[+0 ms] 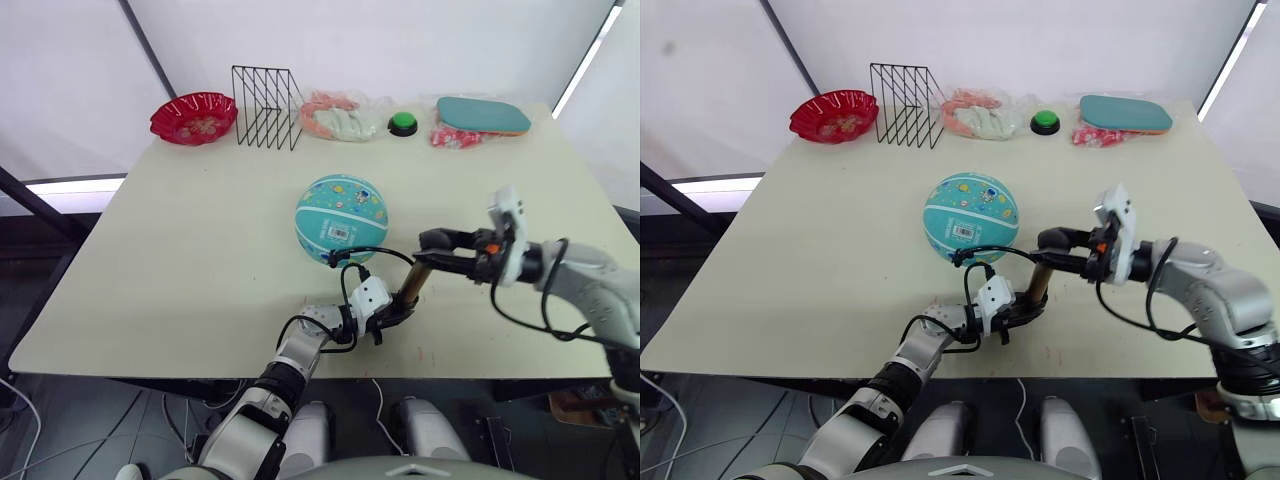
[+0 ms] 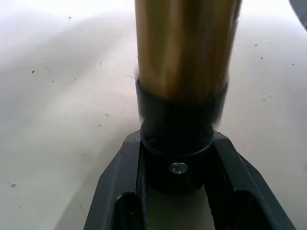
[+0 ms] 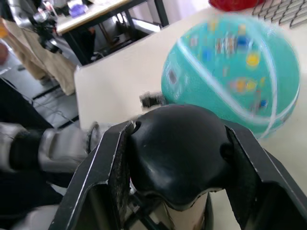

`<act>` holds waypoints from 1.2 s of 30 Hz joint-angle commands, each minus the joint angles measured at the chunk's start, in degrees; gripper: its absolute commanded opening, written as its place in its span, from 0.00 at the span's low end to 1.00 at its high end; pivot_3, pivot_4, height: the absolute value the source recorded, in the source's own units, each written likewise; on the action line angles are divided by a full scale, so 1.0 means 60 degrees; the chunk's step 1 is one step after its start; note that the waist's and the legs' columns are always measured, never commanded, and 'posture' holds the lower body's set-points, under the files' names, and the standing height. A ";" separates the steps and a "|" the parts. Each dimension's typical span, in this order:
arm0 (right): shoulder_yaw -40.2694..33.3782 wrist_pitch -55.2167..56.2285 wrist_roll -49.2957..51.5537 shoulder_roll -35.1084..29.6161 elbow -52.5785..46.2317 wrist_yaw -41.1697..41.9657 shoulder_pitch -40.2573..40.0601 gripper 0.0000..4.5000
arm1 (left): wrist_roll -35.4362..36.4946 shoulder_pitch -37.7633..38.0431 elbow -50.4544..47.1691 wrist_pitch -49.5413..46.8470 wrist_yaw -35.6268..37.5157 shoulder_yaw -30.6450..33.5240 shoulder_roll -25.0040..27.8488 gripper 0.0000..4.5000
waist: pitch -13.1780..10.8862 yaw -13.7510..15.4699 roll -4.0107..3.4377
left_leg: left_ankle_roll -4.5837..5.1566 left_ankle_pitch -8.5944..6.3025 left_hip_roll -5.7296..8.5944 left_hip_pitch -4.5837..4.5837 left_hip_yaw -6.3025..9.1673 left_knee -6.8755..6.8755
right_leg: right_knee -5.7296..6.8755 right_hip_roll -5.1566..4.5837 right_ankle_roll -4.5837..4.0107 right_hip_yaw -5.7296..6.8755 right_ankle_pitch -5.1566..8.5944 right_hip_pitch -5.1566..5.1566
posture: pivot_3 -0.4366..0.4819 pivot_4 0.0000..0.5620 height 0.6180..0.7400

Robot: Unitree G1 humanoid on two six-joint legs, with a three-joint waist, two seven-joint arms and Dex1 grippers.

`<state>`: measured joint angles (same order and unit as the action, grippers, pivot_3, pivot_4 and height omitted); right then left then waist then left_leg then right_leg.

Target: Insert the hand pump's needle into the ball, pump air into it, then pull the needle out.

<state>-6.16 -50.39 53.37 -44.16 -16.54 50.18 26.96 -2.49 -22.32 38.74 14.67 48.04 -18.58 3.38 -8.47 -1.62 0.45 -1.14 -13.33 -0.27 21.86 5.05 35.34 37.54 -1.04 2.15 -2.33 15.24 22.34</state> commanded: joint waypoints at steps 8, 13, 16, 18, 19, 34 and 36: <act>-0.2210 -0.1640 0.2831 -0.0949 -0.0120 -0.1540 0.2094 0.45 | -0.0215 0.0323 0.1027 -0.0256 0.0106 -0.0158 0.0076 0.23 | -0.0045 0.0151 0.0046 | 0.0001 0.0000 0.0004 0.0027 -0.0008 0.0002 | 0.0008 -0.0007 -0.0002 -0.0008 -0.0001 0.0036 | 0.48 0.27 1.00; -0.1821 -0.1607 0.2494 -0.0876 -0.0149 -0.1658 0.1579 0.45 | -0.0170 0.0203 0.1192 -0.0184 0.0121 -0.0100 0.0109 0.23 | -0.0043 0.0159 0.0049 | 0.0003 0.0001 0.0003 0.0025 -0.0013 0.0006 | 0.0012 -0.0005 0.0001 -0.0010 -0.0002 0.0035 | 0.48 0.27 1.00; -0.1074 -0.1151 0.1611 -0.0664 -0.0272 -0.1400 0.0684 0.45 | -0.0191 0.0218 0.1237 -0.0119 0.0070 -0.0094 0.0128 0.23 | -0.0023 0.0147 0.0053 | 0.0003 0.0001 0.0001 0.0011 -0.0013 0.0010 | 0.0017 -0.0002 0.0003 -0.0011 -0.0002 0.0023 | 0.48 0.27 1.00; -0.0456 -0.0710 0.0907 -0.0581 -0.0301 -0.1095 0.0182 0.45 | -0.0203 0.0283 0.1130 -0.0142 0.0044 -0.0115 0.0119 0.23 | -0.0008 0.0130 0.0052 | 0.0003 0.0001 -0.0001 -0.0007 -0.0013 0.0010 | 0.0016 0.0001 0.0003 -0.0010 -0.0001 0.0004 | 0.48 0.27 1.00; -0.0196 -0.0522 0.0633 -0.0542 -0.0289 -0.0947 0.0005 0.45 | -0.0212 0.0309 0.1072 -0.0167 0.0044 -0.0120 0.0116 0.23 | 0.0002 0.0107 0.0057 | 0.0002 0.0001 -0.0002 -0.0018 -0.0014 0.0010 | 0.0015 0.0002 0.0004 -0.0010 -0.0001 -0.0009 | 0.48 0.27 1.00; 0.3425 0.2733 -0.3478 0.1544 0.2004 0.0083 -0.1917 0.45 | -0.0140 0.0414 0.0568 -0.0593 0.0078 -0.0008 0.0179 0.23 | 0.0197 -0.0152 0.0080 | -0.0001 -0.0003 -0.0036 -0.0189 -0.0024 -0.0041 | -0.0004 0.0024 -0.0014 -0.0007 0.0015 -0.0142 | 0.48 0.27 1.00; 0.3228 0.2760 -0.3410 0.1588 0.1874 0.0151 -0.1865 0.45 | -0.0135 0.0394 0.0590 -0.0591 0.0096 0.0002 0.0198 0.23 | 0.0204 -0.0161 0.0077 | -0.0002 -0.0004 -0.0037 -0.0188 -0.0020 -0.0043 | -0.0009 0.0024 -0.0016 -0.0005 0.0016 -0.0142 | 0.48 0.27 1.00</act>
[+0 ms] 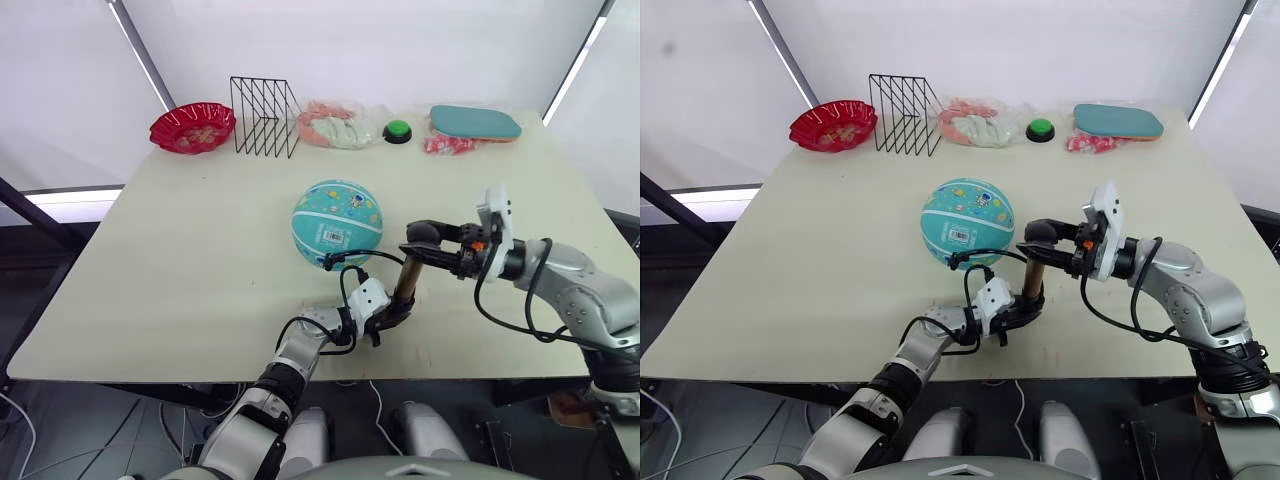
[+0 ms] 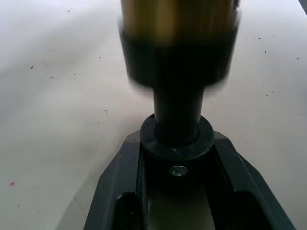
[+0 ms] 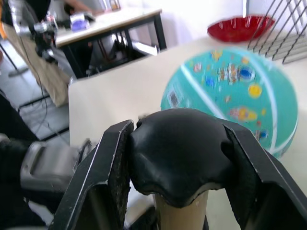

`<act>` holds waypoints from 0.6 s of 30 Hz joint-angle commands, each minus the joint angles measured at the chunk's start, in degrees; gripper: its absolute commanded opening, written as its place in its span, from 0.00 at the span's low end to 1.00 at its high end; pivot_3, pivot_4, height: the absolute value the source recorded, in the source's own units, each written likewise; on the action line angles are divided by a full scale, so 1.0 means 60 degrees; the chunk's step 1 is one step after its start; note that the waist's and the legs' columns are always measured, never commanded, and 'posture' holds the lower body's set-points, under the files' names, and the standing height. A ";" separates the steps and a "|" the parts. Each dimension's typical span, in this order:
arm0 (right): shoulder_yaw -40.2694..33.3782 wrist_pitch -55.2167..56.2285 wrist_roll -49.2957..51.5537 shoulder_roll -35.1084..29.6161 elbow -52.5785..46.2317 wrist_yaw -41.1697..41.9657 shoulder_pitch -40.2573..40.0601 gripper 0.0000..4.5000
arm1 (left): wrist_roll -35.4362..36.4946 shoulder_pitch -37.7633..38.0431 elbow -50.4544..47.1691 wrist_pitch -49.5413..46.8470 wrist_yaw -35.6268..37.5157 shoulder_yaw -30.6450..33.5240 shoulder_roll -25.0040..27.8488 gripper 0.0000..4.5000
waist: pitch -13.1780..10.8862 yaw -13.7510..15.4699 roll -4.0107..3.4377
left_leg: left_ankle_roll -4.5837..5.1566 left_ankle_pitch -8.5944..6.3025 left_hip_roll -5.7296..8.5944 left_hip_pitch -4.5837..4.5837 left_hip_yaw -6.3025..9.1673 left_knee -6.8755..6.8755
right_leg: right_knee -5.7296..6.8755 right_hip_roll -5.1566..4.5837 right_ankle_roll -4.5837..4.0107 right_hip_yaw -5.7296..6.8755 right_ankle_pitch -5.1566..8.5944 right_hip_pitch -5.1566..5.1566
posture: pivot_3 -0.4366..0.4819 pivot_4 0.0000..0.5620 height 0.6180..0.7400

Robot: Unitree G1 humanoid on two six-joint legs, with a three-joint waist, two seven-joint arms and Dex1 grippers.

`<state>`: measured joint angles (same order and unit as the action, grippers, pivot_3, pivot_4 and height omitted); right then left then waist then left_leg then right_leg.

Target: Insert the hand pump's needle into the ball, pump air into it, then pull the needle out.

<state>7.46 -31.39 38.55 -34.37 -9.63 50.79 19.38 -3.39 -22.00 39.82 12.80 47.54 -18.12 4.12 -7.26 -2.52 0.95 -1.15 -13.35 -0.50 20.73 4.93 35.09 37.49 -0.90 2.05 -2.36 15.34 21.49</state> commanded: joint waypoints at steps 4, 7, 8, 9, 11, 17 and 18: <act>0.0234 -0.0541 -0.0587 -0.0190 0.0275 0.0074 -0.0252 0.45 | 0.0018 0.0334 0.0457 -0.0253 0.0191 -0.0088 0.0084 0.23 | -0.0008 -0.0006 0.0002 | -0.0001 -0.0001 -0.0004 0.0000 0.0003 0.0000 | 0.0003 0.0001 -0.0027 0.0004 0.0016 0.0006 | 0.48 0.27 1.00; -0.0886 -0.1217 0.0480 -0.0487 -0.0430 -0.0067 0.0347 0.45 | 0.0010 0.0331 0.0496 -0.0226 0.0200 -0.0100 0.0083 0.23 | -0.0049 0.0011 -0.0016 | -0.0002 -0.0001 0.0001 0.0015 0.0002 0.0000 | 0.0000 -0.0004 -0.0022 0.0003 0.0013 0.0013 | 0.48 0.27 1.00; -0.1285 -0.1511 0.0891 -0.0605 -0.0672 -0.0138 0.0587 0.45 | 0.0007 0.0330 0.0508 -0.0218 0.0210 -0.0107 0.0082 0.23 | -0.0074 0.0028 -0.0024 | -0.0001 -0.0001 0.0008 0.0023 0.0003 0.0000 | 0.0000 -0.0009 -0.0020 0.0003 0.0012 0.0018 | 0.48 0.27 1.00; -0.1634 -0.1822 0.1252 -0.0767 -0.0894 -0.0194 0.0825 0.45 | 0.0007 0.0333 0.0512 -0.0208 0.0212 -0.0114 0.0073 0.23 | -0.0109 0.0040 -0.0046 | -0.0001 -0.0001 0.0013 0.0028 0.0003 0.0000 | 0.0001 -0.0013 -0.0003 0.0003 0.0002 0.0021 | 0.48 0.27 1.00; -0.2252 -0.2431 0.1991 -0.1134 -0.1248 -0.0283 0.1287 0.45 | 0.0013 0.0340 0.0526 -0.0188 0.0225 -0.0127 0.0060 0.23 | -0.0178 0.0065 -0.0063 | -0.0001 0.0000 0.0019 0.0058 0.0005 0.0005 | 0.0000 -0.0018 0.0004 0.0003 -0.0002 0.0041 | 0.48 0.27 1.00; -0.3541 -0.3917 0.3755 -0.1958 -0.1472 -0.0818 0.2480 0.45 | 0.0021 0.0334 0.0593 -0.0106 0.0236 -0.0170 0.0038 0.23 | -0.0226 0.0246 -0.0044 | 0.0001 0.0002 0.0042 0.0201 0.0025 0.0040 | -0.0002 -0.0028 0.0021 0.0004 -0.0019 0.0149 | 0.48 0.27 1.00; -0.3725 -0.4120 0.4002 -0.2120 -0.1434 -0.0893 0.2685 0.45 | 0.0018 0.0328 0.0617 -0.0089 0.0229 -0.0176 0.0032 0.23 | -0.0232 0.0271 -0.0033 | 0.0001 0.0002 0.0042 0.0206 0.0024 0.0040 | -0.0001 -0.0029 0.0020 0.0003 -0.0019 0.0158 | 0.48 0.27 1.00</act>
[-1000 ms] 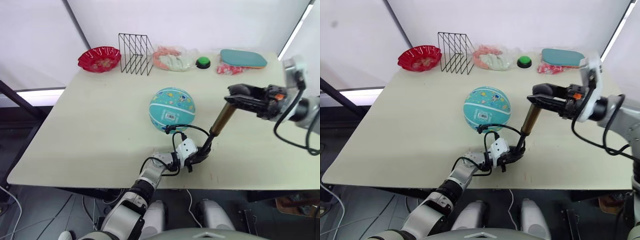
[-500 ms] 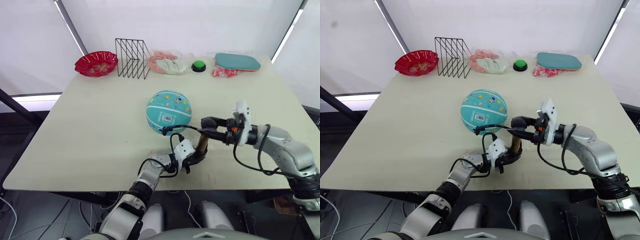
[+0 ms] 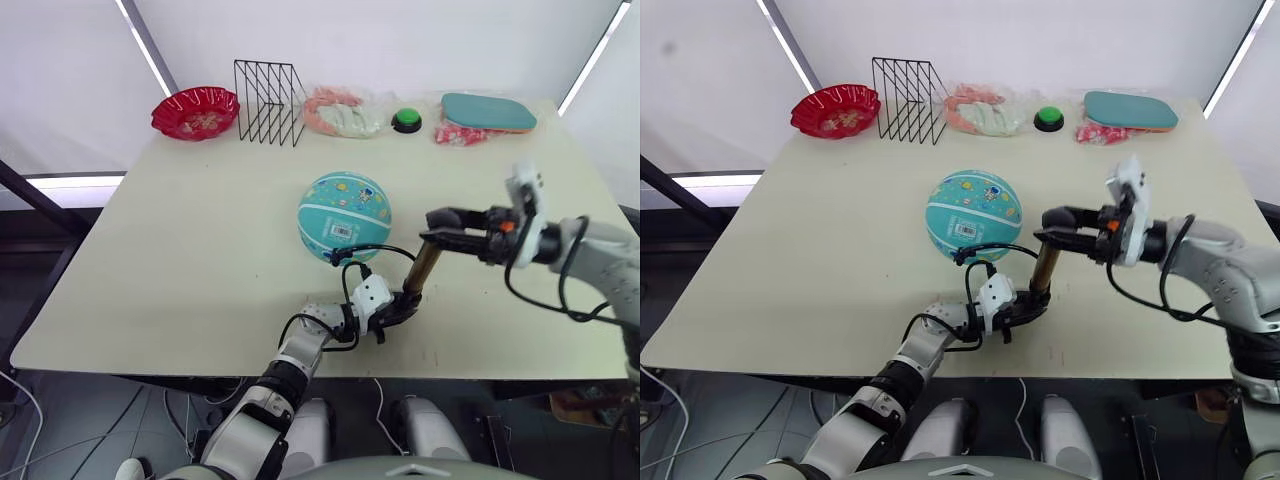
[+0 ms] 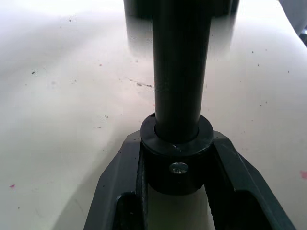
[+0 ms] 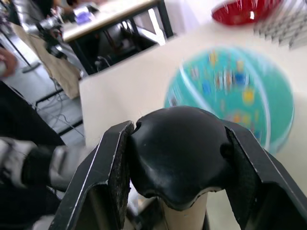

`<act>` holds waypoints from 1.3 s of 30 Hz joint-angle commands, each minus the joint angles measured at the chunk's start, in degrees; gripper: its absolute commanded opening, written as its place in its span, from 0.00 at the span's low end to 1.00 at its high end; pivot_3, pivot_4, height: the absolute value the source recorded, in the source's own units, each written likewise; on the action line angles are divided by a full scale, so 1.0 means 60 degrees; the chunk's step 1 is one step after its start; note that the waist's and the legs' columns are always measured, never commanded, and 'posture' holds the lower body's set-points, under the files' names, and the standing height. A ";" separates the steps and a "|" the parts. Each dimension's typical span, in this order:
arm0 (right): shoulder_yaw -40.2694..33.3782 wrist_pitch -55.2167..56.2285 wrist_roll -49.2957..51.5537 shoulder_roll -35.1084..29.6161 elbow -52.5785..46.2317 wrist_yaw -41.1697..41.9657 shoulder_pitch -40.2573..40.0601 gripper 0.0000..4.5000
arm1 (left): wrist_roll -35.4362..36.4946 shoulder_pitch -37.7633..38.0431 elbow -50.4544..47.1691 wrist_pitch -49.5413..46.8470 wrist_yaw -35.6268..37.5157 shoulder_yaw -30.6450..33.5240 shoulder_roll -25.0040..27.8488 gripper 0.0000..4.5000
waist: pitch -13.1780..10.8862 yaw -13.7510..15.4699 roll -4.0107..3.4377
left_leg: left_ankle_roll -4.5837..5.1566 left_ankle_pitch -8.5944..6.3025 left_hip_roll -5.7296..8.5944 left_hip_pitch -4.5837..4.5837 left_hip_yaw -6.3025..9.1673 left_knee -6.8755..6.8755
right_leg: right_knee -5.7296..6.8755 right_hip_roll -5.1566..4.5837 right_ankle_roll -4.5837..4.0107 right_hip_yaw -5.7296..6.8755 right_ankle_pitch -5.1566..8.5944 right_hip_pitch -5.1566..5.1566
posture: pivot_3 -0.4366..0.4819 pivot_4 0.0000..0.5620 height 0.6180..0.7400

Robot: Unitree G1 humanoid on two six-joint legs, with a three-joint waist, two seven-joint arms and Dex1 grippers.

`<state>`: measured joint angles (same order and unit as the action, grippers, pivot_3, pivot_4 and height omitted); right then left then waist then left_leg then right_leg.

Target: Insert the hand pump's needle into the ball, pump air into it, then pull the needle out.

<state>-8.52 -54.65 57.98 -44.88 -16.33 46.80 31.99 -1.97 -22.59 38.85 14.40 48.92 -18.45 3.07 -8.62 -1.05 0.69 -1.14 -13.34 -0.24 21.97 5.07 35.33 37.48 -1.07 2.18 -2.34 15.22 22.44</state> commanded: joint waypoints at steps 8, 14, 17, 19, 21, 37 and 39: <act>-0.1120 -0.0747 0.0904 -0.0935 -0.0086 -0.0519 0.0681 0.45 | -0.0214 0.0394 0.0971 -0.0257 -0.0058 -0.0128 0.0139 0.23 | -0.0021 0.0050 0.0017 | 0.0001 0.0001 -0.0002 0.0016 -0.0007 0.0001 | 0.0005 0.0001 0.0001 -0.0004 0.0001 0.0024 | 0.48 0.27 1.00; 0.0402 0.0477 -0.0753 -0.0083 0.0138 -0.0190 -0.0916 0.45 | -0.0257 0.0335 0.1096 -0.0150 -0.0039 -0.0124 0.0154 0.23 | 0.0029 0.0022 0.0032 | 0.0001 0.0000 -0.0010 -0.0042 -0.0012 0.0003 | 0.0007 0.0011 0.0002 -0.0004 0.0002 -0.0037 | 0.48 0.27 1.00; 0.1218 0.1096 -0.1560 0.0284 0.0225 0.0024 -0.1687 0.45 | -0.0269 0.0364 0.1145 -0.0086 -0.0051 -0.0073 0.0153 0.23 | 0.0069 -0.0084 -0.0003 | 0.0001 0.0000 -0.0012 -0.0052 -0.0021 0.0001 | 0.0004 0.0009 0.0002 -0.0011 0.0004 -0.0081 | 0.48 0.27 1.00; 0.1894 0.1576 -0.2190 0.0576 0.0330 0.0110 -0.2102 0.45 | -0.0257 0.0401 0.1193 -0.0052 -0.0043 -0.0044 0.0169 0.23 | 0.0096 -0.0165 -0.0017 | 0.0000 -0.0001 -0.0021 -0.0076 -0.0014 -0.0005 | 0.0004 0.0016 -0.0002 -0.0002 0.0008 -0.0110 | 0.48 0.27 1.00; 0.2720 0.2146 -0.2917 0.1055 0.0706 0.0164 -0.2438 0.45 | -0.0239 0.0439 0.1248 0.0005 -0.0002 -0.0040 0.0191 0.23 | 0.0135 -0.0240 -0.0023 | 0.0000 -0.0001 -0.0029 -0.0106 -0.0014 -0.0016 | 0.0004 0.0023 -0.0006 -0.0001 0.0010 -0.0130 | 0.48 0.27 1.00; 0.2624 0.3619 -0.4026 0.1729 0.1231 0.0520 -0.2227 0.45 | -0.0217 0.0263 0.1534 0.0064 0.0058 0.0127 0.0147 0.23 | 0.0282 -0.0238 0.0010 | -0.0005 -0.0004 -0.0043 -0.0227 -0.0019 -0.0049 | 0.0000 0.0024 -0.0055 -0.0002 0.0042 -0.0173 | 0.48 0.27 1.00; 0.1873 0.2898 -0.3168 0.1287 0.0422 0.0519 -0.1674 0.45 | -0.0226 0.0246 0.1575 0.0087 0.0061 0.0151 0.0187 0.23 | 0.0258 -0.0218 0.0010 | -0.0004 -0.0003 -0.0031 -0.0201 -0.0016 -0.0047 | -0.0001 0.0017 -0.0053 -0.0002 0.0040 -0.0149 | 0.48 0.27 1.00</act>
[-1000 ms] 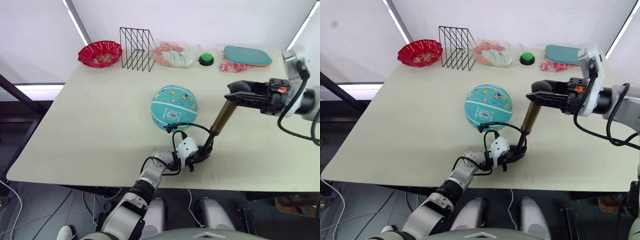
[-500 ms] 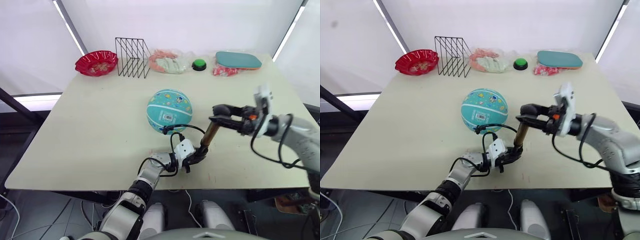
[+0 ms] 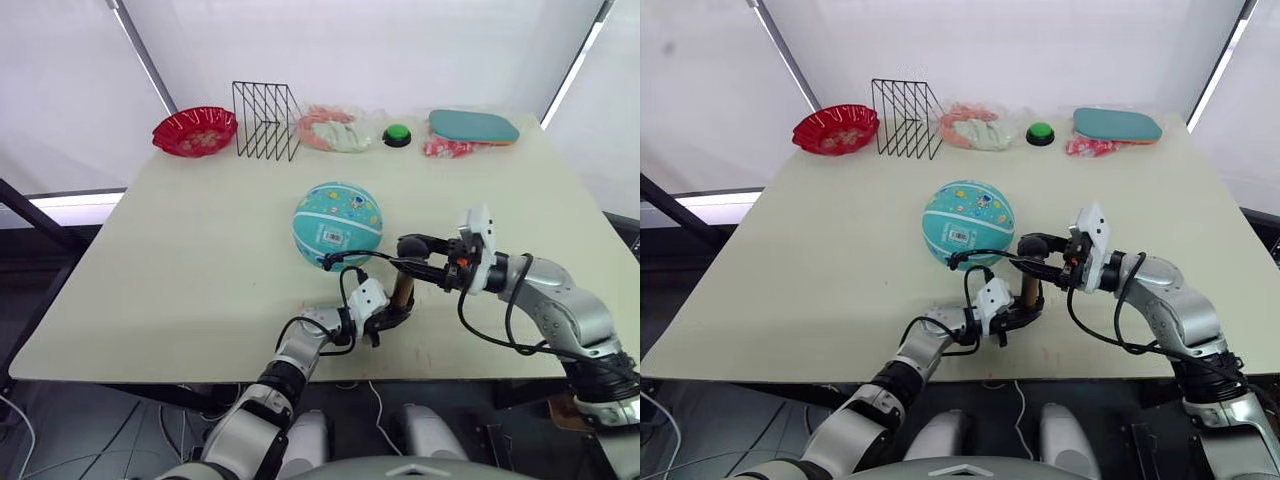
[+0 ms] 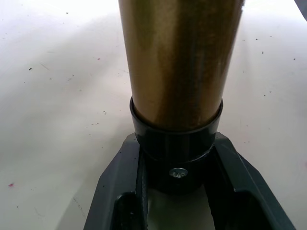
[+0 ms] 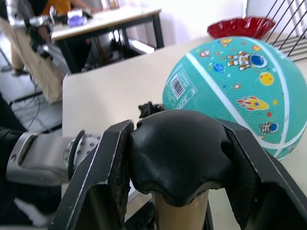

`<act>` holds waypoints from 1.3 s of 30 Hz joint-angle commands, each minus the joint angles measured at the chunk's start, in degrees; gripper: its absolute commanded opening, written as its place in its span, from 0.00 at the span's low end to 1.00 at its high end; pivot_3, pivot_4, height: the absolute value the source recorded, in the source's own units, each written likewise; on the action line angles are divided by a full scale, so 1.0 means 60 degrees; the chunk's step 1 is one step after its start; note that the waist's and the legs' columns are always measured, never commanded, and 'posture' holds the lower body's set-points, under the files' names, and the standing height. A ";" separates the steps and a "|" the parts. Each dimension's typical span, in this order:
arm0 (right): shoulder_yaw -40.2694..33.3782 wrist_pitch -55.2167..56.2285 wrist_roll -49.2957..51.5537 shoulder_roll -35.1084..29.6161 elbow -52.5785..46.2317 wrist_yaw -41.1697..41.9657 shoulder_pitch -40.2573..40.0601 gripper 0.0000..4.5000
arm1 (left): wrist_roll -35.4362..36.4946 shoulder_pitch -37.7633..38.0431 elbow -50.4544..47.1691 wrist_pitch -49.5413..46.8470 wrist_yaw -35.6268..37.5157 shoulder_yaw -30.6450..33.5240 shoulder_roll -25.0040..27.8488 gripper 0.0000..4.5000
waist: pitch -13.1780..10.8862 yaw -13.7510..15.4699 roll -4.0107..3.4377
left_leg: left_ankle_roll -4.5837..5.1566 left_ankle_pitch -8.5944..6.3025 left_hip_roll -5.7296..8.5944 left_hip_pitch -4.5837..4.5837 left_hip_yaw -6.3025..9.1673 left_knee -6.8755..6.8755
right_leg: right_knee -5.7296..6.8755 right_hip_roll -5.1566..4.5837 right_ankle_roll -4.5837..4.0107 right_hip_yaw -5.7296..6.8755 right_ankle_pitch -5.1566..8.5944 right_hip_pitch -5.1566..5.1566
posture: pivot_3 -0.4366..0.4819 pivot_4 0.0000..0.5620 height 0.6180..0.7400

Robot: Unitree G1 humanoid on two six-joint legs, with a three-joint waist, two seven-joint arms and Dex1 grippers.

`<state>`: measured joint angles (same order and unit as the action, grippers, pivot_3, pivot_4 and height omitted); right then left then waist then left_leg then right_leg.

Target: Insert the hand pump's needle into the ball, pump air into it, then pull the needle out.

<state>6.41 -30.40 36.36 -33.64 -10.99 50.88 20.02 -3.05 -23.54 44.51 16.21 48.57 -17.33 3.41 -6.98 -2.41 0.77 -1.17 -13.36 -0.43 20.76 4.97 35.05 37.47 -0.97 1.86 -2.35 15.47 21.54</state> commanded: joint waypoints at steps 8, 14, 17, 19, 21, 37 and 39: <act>-0.2772 -0.3431 0.2911 -0.1836 -0.1407 -0.0645 0.1988 0.45 | -0.0044 0.0411 0.0758 -0.0124 0.0070 -0.0090 0.0045 0.23 | -0.0222 0.0152 -0.0039 | 0.0003 0.0002 0.0029 0.0164 0.0023 0.0040 | -0.0018 -0.0014 0.0062 0.0007 -0.0038 0.0106 | 0.48 0.27 1.00; -0.3706 -0.4556 0.4329 -0.2415 -0.1140 -0.1244 0.3269 0.45 | -0.0029 0.0397 0.0793 -0.0113 0.0021 -0.0087 -0.0056 0.23 | -0.0270 0.0275 -0.0028 | 0.0003 0.0002 0.0031 0.0190 0.0023 0.0042 | -0.0058 -0.0021 0.0077 0.0008 -0.0051 0.0113 | 0.48 0.27 1.00; -0.3682 -0.4708 0.4323 -0.2482 -0.1085 -0.1415 0.3182 0.45 | -0.0023 0.0438 0.0740 -0.0119 0.0014 -0.0090 -0.0064 0.23 | -0.0277 0.0291 -0.0016 | 0.0004 0.0002 0.0029 0.0193 0.0030 0.0041 | -0.0067 -0.0020 0.0077 0.0017 -0.0051 0.0112 | 0.48 0.27 1.00; -0.3606 -0.4696 0.4226 -0.2443 -0.1134 -0.1477 0.3043 0.45 | -0.0017 0.0474 0.0689 -0.0130 0.0025 -0.0091 -0.0048 0.23 | -0.0275 0.0287 -0.0018 | 0.0004 0.0002 0.0030 0.0195 0.0023 0.0041 | -0.0072 -0.0022 0.0078 0.0012 -0.0052 0.0111 | 0.48 0.27 1.00; -0.3616 -0.4709 0.4296 -0.2311 -0.1125 -0.1601 0.3008 0.45 | -0.0013 0.0495 0.0652 -0.0140 0.0029 -0.0088 -0.0029 0.23 | -0.0274 0.0283 -0.0019 | 0.0004 0.0002 0.0030 0.0193 0.0021 0.0041 | -0.0072 -0.0022 0.0080 0.0009 -0.0053 0.0110 | 0.48 0.27 1.00; 0.0383 -0.1218 0.0102 -0.0647 0.0085 -0.0755 -0.0486 0.45 | -0.0030 0.0784 -0.0027 -0.0474 -0.0085 -0.0137 0.0006 0.23 | -0.0065 -0.0028 -0.0052 | 0.0015 -0.0006 -0.0002 0.0118 0.0017 0.0015 | -0.0088 0.0009 0.0076 0.0012 -0.0048 0.0006 | 0.48 0.27 1.00; 0.0817 -0.0762 -0.0430 -0.0487 0.0310 -0.0630 -0.0708 0.45 | -0.0017 0.0793 -0.0108 -0.0539 -0.0096 -0.0123 0.0026 0.23 | -0.0051 -0.0036 -0.0065 | 0.0015 -0.0007 -0.0006 0.0052 0.0006 0.0007 | -0.0088 0.0010 0.0075 0.0006 -0.0047 -0.0009 | 0.48 0.27 1.00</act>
<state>3.13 -33.68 42.66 -35.77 -14.80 47.33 20.05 -3.25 -22.14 41.61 14.83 47.15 -17.49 3.36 -7.28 -2.63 0.38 -1.08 -13.40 -0.47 20.95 4.99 35.07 36.94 -0.91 2.31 -2.33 15.18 21.46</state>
